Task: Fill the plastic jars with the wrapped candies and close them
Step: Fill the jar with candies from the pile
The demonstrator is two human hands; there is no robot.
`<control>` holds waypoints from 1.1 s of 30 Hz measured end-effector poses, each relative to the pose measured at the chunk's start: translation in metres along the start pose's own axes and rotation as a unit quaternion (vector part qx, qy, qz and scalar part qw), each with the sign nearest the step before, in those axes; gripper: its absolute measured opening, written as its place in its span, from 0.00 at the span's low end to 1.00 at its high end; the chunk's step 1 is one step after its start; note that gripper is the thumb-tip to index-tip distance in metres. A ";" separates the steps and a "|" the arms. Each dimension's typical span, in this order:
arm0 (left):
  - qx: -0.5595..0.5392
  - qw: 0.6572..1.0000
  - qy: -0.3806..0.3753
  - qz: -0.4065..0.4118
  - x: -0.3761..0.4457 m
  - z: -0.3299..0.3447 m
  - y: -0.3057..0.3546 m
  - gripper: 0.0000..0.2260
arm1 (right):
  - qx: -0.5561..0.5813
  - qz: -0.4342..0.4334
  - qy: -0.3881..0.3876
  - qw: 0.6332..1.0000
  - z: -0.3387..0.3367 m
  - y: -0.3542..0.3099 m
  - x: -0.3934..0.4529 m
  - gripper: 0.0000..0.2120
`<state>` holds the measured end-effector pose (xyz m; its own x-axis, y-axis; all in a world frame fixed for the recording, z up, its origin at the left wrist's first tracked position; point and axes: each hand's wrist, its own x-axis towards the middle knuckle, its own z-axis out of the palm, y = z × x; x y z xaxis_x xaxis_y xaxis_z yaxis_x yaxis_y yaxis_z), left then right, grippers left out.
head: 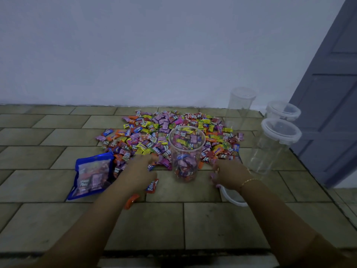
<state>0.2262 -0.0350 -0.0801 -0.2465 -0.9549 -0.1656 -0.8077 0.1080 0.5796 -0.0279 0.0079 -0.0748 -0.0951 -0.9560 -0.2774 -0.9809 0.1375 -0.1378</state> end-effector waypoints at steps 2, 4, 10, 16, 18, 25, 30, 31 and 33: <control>0.132 0.990 -0.051 -0.022 -0.003 0.005 -0.011 0.25 | -0.046 0.005 -0.009 0.999 0.005 0.001 0.003 0.18; 0.195 0.978 -0.065 -0.028 -0.002 0.013 -0.018 0.26 | -0.067 -0.002 0.004 0.998 0.009 0.001 0.009 0.17; 0.204 0.979 -0.006 0.022 0.014 0.026 -0.023 0.22 | -0.105 -0.017 0.091 0.990 0.017 -0.001 0.026 0.12; 0.159 0.981 0.057 0.100 0.023 0.035 -0.025 0.20 | 0.008 -0.098 0.147 0.984 0.029 -0.001 0.038 0.19; 0.150 0.977 0.082 0.126 0.023 0.042 -0.027 0.21 | -0.004 -0.124 0.132 0.983 0.032 -0.002 0.040 0.21; 0.244 0.914 0.186 0.264 0.044 0.059 -0.027 0.14 | -0.090 -0.150 0.083 0.981 0.035 -0.003 0.050 0.38; 0.266 0.902 0.194 0.278 0.056 0.064 -0.034 0.14 | -0.100 -0.148 0.094 0.979 0.035 0.004 0.058 0.22; 0.259 0.907 0.193 0.270 0.056 0.064 -0.034 0.14 | -0.093 -0.143 0.100 0.980 0.036 0.005 0.060 0.21; 0.246 0.914 0.196 0.257 0.055 0.065 -0.034 0.14 | -0.069 -0.129 0.108 0.983 0.039 0.006 0.063 0.19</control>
<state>0.2053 -0.0730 -0.1611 -0.5278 -0.7583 0.3826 -0.8064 0.5889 0.0548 -0.0332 -0.0414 -0.1297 0.1400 -0.9893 -0.0408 -0.9895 -0.1383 -0.0417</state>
